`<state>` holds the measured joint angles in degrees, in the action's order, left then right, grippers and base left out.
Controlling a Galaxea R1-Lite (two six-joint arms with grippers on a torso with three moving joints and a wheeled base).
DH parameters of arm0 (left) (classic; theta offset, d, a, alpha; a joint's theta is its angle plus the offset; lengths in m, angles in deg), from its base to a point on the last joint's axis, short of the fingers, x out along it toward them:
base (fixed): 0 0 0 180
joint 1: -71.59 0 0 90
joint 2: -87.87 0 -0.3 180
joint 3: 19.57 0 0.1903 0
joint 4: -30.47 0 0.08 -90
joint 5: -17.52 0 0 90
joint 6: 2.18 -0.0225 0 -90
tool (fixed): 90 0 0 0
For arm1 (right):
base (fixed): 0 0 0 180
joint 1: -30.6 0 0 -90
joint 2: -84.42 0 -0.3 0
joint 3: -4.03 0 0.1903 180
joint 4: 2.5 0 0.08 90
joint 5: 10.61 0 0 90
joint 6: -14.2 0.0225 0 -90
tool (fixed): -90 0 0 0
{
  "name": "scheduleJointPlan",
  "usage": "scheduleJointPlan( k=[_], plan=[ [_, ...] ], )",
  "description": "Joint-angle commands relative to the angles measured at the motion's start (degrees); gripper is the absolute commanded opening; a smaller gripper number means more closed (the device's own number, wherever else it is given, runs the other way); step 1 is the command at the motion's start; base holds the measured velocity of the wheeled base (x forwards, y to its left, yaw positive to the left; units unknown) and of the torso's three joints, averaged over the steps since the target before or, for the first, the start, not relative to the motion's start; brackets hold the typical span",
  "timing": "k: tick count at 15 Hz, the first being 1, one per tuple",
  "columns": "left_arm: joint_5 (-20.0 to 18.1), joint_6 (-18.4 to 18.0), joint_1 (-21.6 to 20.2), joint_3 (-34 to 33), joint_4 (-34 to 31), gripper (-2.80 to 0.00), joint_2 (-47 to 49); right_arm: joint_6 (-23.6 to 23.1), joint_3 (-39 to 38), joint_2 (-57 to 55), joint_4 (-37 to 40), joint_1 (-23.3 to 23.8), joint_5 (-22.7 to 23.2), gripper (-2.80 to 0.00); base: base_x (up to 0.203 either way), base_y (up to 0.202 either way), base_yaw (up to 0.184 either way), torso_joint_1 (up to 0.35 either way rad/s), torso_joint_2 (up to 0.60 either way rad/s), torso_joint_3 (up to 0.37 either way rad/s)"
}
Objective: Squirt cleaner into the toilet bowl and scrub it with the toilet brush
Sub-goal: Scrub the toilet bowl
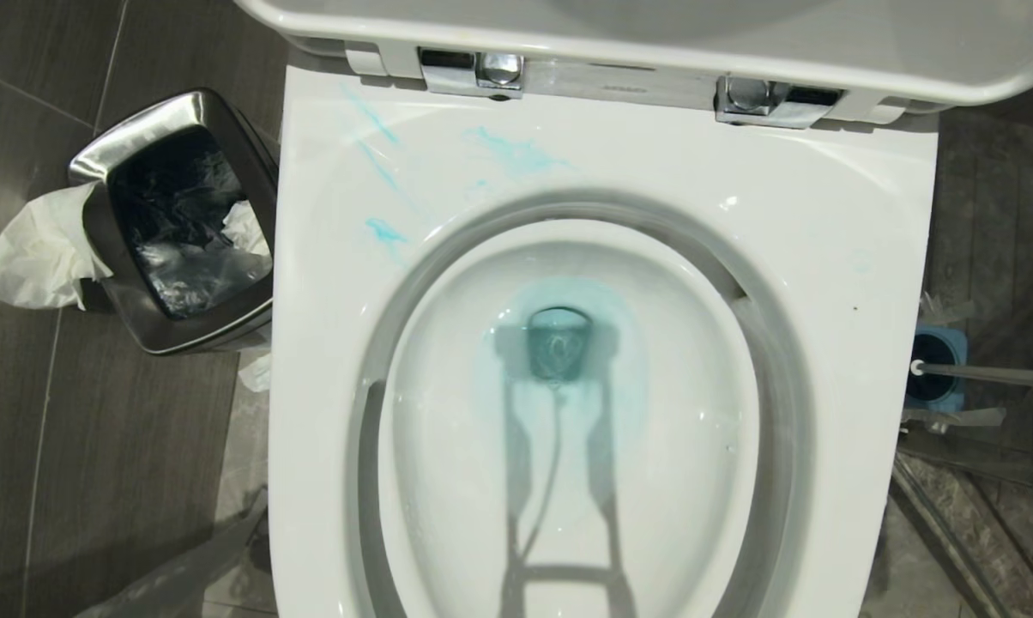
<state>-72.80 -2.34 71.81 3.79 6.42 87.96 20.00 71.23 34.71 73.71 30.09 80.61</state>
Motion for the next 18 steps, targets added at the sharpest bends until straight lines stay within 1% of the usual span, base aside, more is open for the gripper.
scheduleJointPlan(
  k=[1, 2, 3, 4, 6, 7, 8, 10, 12, 14, 15, 17, 18],
  plan=[
    [-0.03, -0.02, 0.04, -0.09, -0.02, -2.8, -0.01, -0.7, -1.46, -4.99, -3.25, -0.02, 0.34, -2.8, 0.0, 0.0, 0.0, 0.0, 0.0, 0.0],
    [0.03, -0.02, 0.04, -0.09, -0.02, -2.8, -0.01, -0.9, -2.74, -5.59, -9.04, 0.23, 0.39, -2.8, 0.0, 0.0, 0.0, 0.0, 0.0, 0.0],
    [-0.03, -0.02, 0.01, -0.09, -0.02, -2.8, -0.01, -1.36, -5.55, -6.04, -18.37, 0.55, 0.42, -2.8, 0.0, 0.0, 0.0, 0.0, 0.0, 0.0],
    [0.06, -0.02, 0.04, -0.09, -0.02, -2.8, -0.01, -2.75, -9.41, -6.42, -30.5, 0.79, 0.65, -2.8, 0.0, 0.0, 0.0, 0.0, 0.0, 0.0],
    [-0.02, -0.02, 0.04, -0.09, -0.02, -2.8, -0.01, -7.2, -19.45, -7.63, -56.62, 1.39, 2.22, -2.8, 0.0, 0.0, 0.0, 0.0, 0.0, 0.0],
    [0.03, -0.02, 0.04, -0.09, -0.02, -2.8, -0.01, -9.29, -24.96, -8.29, -67.04, 1.67, 3.85, -2.8, 0.0, 0.0, 0.0, 0.0, 0.0, 0.0],
    [-0.03, -0.02, 0.04, -0.09, -0.02, -2.8, -0.01, -11.11, -28.84, -8.75, -74.05, 2.02, 5.54, -2.8, 0.0, 0.0, 0.0, 0.0, 0.0, 0.0],
    [-0.03, -0.02, 0.04, -0.09, -0.02, -2.8, -0.01, -13.29, -34.24, -9.17, -83.32, 3.25, 7.18, -2.8, 0.0, 0.0, 0.0, 0.0, 0.0, 0.0],
    [-0.03, -0.02, 0.04, -0.09, -0.02, -2.8, -0.01, -14.06, -38.5, -9.2, -92.96, 3.66, 7.68, -2.8, 0.0, 0.0, 0.0, 0.0, 0.0, 0.0],
    [0.03, -0.02, 0.04, -0.09, -0.02, -2.8, -0.01, -15.25, -43.16, -9.06, -102.14, 4.18, 9.15, -2.8, 0.0, 0.0, 0.0, 0.0, 0.0, 0.0],
    [-0.03, -0.02, 0.04, -0.09, -0.02, -2.8, -0.01, -16.72, -43.82, -8.77, -103.68, 4.83, 10.24, -2.8, 0.0, 0.0, 0.0, 0.0, 0.0, 0.0],
    [-0.03, -0.02, 0.04, -0.09, -0.02, -2.8, -0.01, -17.07, -43.83, -8.73, -103.53, 6.26, 10.47, -2.8, 0.0, 0.0, 0.0, 0.0, 0.0, 0.0],
    [0.06, -0.02, 0.04, -0.09, -0.02, -2.8, -0.01, -16.88, -43.83, -8.74, -103.3, 6.82, 10.76, 0.0, 0.0, 0.0, 0.0, 0.0, 0.0, 0.0]
  ],
)
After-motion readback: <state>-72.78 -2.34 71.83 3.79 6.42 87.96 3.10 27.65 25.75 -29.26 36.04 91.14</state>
